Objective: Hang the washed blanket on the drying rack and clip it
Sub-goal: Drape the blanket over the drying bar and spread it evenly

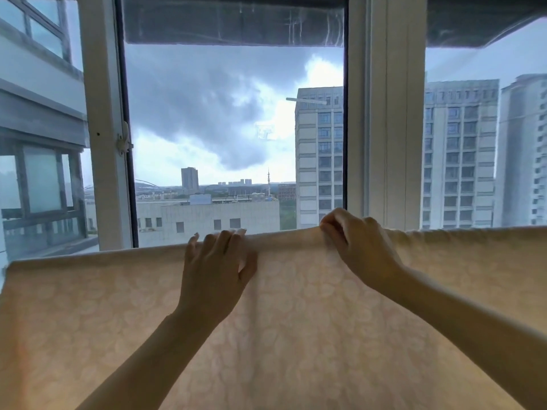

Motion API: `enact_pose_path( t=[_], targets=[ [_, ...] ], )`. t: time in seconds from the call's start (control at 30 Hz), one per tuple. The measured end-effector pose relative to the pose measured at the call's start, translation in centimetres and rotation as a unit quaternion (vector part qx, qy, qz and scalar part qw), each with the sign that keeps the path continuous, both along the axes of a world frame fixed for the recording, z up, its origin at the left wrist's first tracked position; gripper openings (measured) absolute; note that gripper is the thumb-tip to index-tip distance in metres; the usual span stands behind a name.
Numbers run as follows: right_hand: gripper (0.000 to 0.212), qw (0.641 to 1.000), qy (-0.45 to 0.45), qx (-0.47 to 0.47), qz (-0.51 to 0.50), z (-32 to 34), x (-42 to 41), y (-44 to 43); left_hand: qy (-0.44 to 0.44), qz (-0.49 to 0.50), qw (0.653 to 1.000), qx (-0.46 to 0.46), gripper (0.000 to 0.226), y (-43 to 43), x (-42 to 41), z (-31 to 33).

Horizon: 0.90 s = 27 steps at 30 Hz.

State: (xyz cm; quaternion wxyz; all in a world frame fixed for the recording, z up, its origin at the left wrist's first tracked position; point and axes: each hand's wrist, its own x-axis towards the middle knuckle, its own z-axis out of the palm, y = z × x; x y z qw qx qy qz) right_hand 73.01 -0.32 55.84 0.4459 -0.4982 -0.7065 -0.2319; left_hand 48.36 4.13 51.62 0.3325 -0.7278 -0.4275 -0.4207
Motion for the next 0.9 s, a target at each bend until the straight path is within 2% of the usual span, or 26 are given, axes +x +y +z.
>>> enact_pose_path(
  t=[0.3, 0.47, 0.57, 0.63, 0.8, 0.9],
  targets=[
    [0.013, 1.000, -0.020, 0.006, -0.004, -0.1, 0.5, -0.4, 0.022, -0.031, 0.999, 0.027, 0.050, 0.0, 4.4, -0.9],
    [0.008, 0.999, -0.021, -0.028, 0.017, -0.3, 1.5, -0.3, 0.007, -0.029, 0.999, 0.015, 0.047, 0.2, 5.9, -1.0],
    [0.015, 0.998, -0.006, -0.061, 0.013, -0.1, 3.2, -0.5, -0.003, -0.051, 0.999, 0.015, 0.046, 0.5, 5.9, -0.9],
    [0.013, 0.997, -0.029, -0.074, -0.004, -0.1, 4.0, -0.8, 0.002, -0.060, 0.998, 0.017, 0.044, 0.9, 5.8, -0.9],
    [0.009, 0.996, -0.013, -0.084, 0.003, -0.1, 4.9, -0.4, -0.002, -0.054, 0.998, 0.022, 0.041, 1.1, 6.6, -0.9],
    [0.006, 0.997, -0.035, -0.075, -0.001, -0.2, 5.2, -0.3, -0.004, -0.047, 0.999, 0.027, 0.039, 1.2, 7.0, -1.0]
  ],
)
